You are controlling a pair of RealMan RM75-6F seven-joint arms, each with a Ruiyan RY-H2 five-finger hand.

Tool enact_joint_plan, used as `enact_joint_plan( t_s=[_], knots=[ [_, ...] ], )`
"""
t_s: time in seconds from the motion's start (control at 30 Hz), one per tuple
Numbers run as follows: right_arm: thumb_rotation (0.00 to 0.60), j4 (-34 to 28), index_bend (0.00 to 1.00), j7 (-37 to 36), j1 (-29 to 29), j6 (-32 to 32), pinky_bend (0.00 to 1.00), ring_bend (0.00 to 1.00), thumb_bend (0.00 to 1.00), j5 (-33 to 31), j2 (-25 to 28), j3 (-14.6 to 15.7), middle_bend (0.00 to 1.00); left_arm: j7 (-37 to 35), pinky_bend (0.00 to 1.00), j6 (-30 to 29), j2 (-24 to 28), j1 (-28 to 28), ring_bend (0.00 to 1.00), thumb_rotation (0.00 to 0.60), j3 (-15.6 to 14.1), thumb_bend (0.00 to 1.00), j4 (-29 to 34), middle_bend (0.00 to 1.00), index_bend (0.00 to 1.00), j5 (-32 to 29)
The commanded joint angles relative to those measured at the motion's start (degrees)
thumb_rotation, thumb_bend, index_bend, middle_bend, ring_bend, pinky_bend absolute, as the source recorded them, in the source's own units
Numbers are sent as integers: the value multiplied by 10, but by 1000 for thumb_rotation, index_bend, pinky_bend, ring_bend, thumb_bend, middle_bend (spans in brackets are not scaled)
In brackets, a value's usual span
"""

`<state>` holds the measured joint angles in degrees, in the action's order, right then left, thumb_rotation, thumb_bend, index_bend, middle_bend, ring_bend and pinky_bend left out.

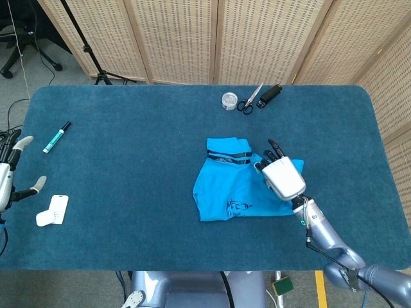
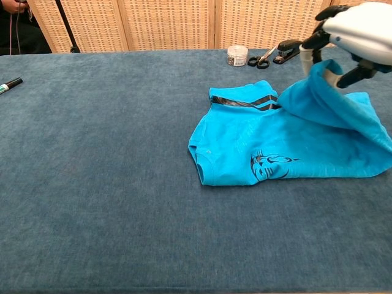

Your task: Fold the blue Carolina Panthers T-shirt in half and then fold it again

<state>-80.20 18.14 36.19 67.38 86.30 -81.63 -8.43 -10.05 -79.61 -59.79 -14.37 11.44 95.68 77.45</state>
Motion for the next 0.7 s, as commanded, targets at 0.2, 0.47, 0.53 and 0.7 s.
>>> enact_joint_plan(
  t_s=[0.2,0.47,0.53,0.7],
  knots=[
    [600,-48,692,69,15,-8,87,304,569,-59,-30,-39,594,-4,0,0,1,0,0,600,0,280,-1,0,0,0],
    [600,-86,693,124,28,-4,87,304,569,-122,-39,-79,595,-8,0,-2,3,1,0,600,2,280,-3,0,0,0],
    [600,-95,694,137,31,-3,87,304,569,-119,-39,-74,595,-9,0,-1,3,1,0,600,2,280,-3,0,0,-1],
    [600,-109,693,160,32,-1,87,304,569,-98,-48,-46,595,-10,0,-2,4,1,0,600,2,280,-3,0,0,0]
  ],
)
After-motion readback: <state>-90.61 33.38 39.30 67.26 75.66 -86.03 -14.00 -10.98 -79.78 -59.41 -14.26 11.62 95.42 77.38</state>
